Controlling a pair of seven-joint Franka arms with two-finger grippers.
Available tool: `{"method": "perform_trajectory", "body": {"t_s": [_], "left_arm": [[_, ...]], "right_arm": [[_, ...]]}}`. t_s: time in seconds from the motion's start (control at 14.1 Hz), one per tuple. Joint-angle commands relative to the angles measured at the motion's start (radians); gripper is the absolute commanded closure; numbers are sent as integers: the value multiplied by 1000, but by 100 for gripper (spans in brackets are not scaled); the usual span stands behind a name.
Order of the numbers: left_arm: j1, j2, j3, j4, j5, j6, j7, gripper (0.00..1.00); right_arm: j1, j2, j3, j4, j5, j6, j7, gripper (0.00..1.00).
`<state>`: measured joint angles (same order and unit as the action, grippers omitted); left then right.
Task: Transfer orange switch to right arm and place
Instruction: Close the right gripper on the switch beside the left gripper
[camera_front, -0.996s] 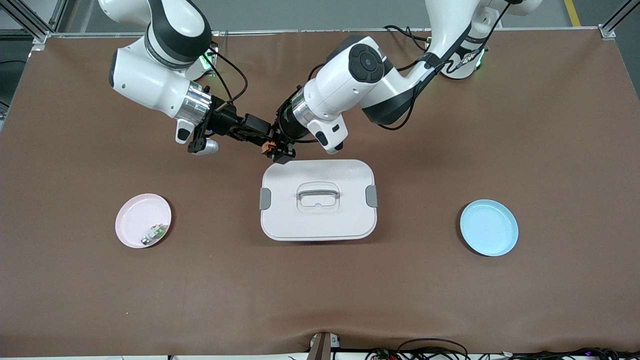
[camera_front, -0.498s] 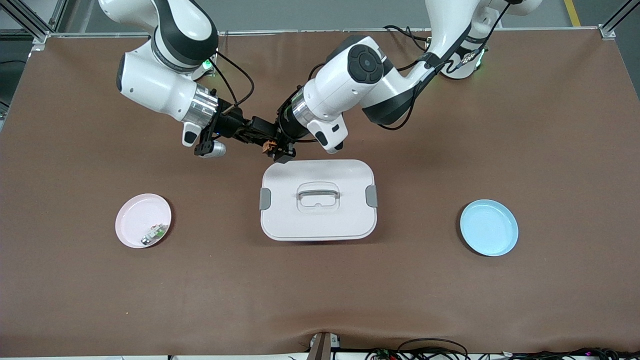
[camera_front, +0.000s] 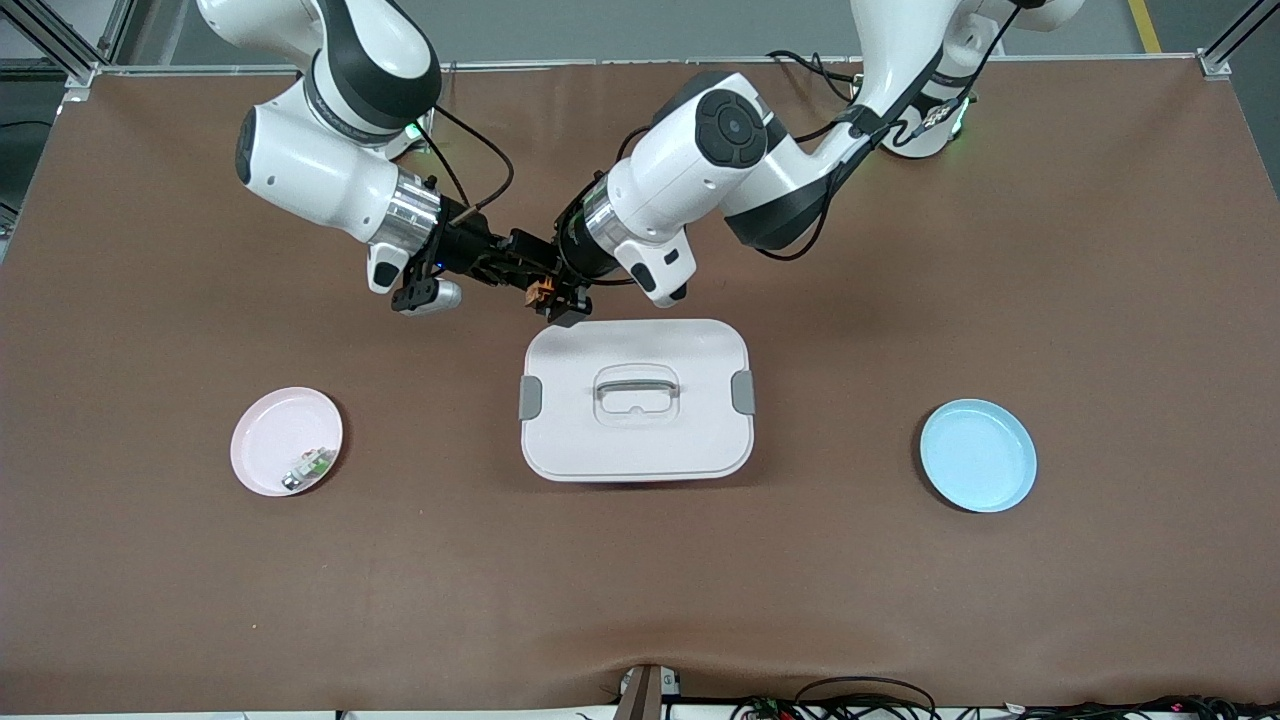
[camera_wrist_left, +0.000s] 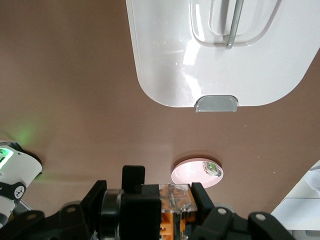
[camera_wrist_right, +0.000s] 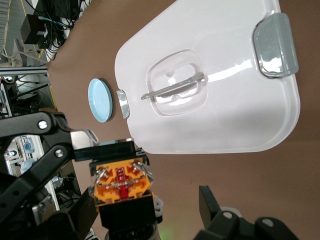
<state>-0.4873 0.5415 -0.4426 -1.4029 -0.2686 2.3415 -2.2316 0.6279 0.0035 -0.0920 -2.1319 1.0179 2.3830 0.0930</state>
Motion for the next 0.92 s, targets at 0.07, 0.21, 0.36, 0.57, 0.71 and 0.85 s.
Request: {"method": "perform_trajectory", "body": {"t_s": [0.07,0.21,0.36,0.57,0.71,0.85], "left_arm": [[-2,-14,5,4,19,-21,-19,86],[0,-14,5,2,17,-21,-19,86],[0,-12,5,2,17,-21,-19,86],[-2,-12,5,2,19,-21,-19,86],[0,-12,5,2,19,-21,-19,86],[0,-11,5,1,17,-21,-19,86]], "right_arm": [[-8,-5,-15,20,-13,-59,4,17],[-37,-8,-14,27,-42,-96,7,17],[-42,-8,-15,33,-48,-113,11,17],[-48,-8,-14,38,-48,-113,14,17],[-48,-8,-14,40,-48,-113,14,17],[-48,-7,-14,44,-48,-113,17,21]]}}
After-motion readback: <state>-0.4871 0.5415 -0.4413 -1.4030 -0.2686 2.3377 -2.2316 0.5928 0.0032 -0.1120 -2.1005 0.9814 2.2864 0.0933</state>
